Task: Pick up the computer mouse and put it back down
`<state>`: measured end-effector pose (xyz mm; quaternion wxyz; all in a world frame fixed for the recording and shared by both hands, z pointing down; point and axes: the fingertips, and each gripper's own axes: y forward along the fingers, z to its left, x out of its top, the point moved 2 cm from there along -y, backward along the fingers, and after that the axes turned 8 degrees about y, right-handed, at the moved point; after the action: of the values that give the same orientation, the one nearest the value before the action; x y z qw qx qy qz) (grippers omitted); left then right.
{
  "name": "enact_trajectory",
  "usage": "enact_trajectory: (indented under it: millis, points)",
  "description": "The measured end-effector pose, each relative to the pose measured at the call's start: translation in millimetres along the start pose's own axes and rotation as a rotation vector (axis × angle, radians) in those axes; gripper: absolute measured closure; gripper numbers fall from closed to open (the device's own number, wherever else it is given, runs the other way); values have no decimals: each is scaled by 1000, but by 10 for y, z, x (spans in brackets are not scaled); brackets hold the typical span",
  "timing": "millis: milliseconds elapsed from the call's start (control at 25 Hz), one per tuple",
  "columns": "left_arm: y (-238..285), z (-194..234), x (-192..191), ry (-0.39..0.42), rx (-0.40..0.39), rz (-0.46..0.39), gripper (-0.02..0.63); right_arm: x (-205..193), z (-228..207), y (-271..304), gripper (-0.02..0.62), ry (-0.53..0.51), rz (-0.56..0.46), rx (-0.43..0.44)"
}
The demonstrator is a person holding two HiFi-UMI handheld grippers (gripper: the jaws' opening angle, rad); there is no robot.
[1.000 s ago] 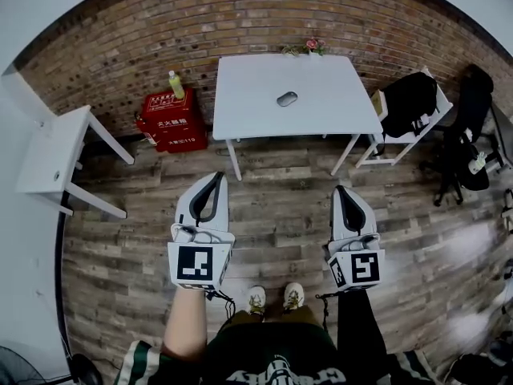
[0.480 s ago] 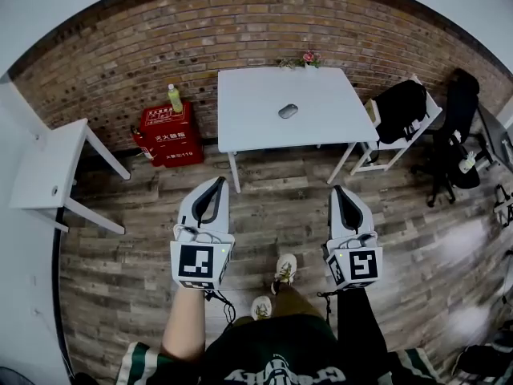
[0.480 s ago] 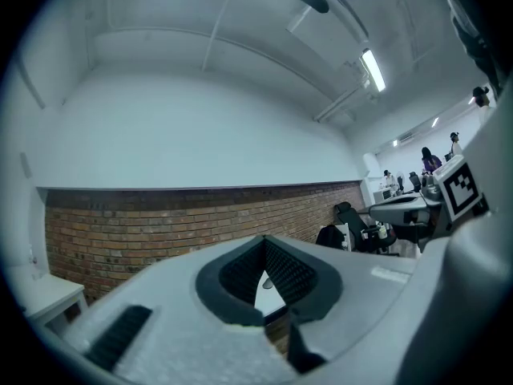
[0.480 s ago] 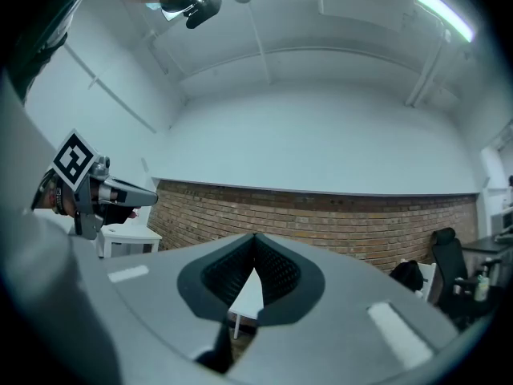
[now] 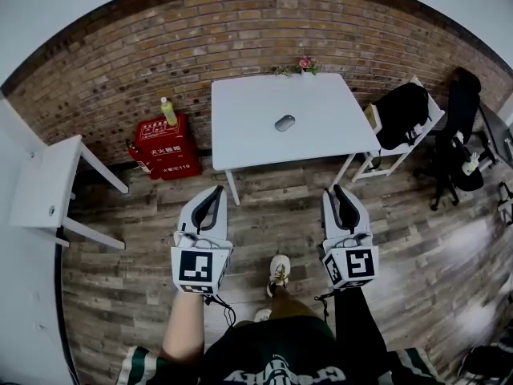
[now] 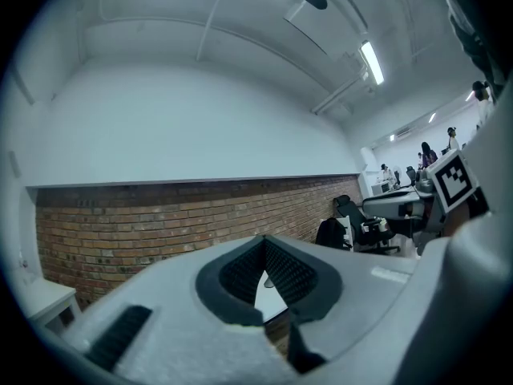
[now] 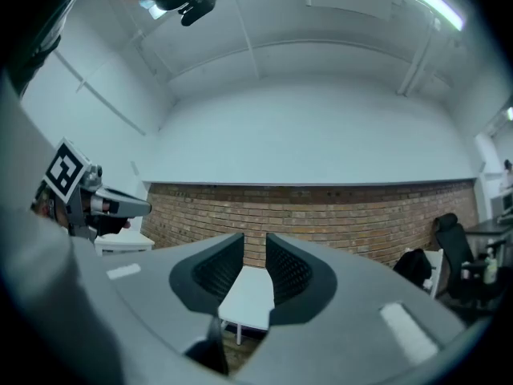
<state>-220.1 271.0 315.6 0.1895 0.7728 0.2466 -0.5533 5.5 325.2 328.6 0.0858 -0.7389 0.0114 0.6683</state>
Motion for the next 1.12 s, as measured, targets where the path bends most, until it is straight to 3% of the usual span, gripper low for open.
enact_trajectory:
  millis: [280, 1120]
  points:
    - [733, 53, -81, 4, -10, 13, 601, -93, -431, 660, 449, 42, -2, 23]
    - [2592, 506, -193, -4, 35, 17, 601, -202, -1273, 2542, 449, 43, 1, 128]
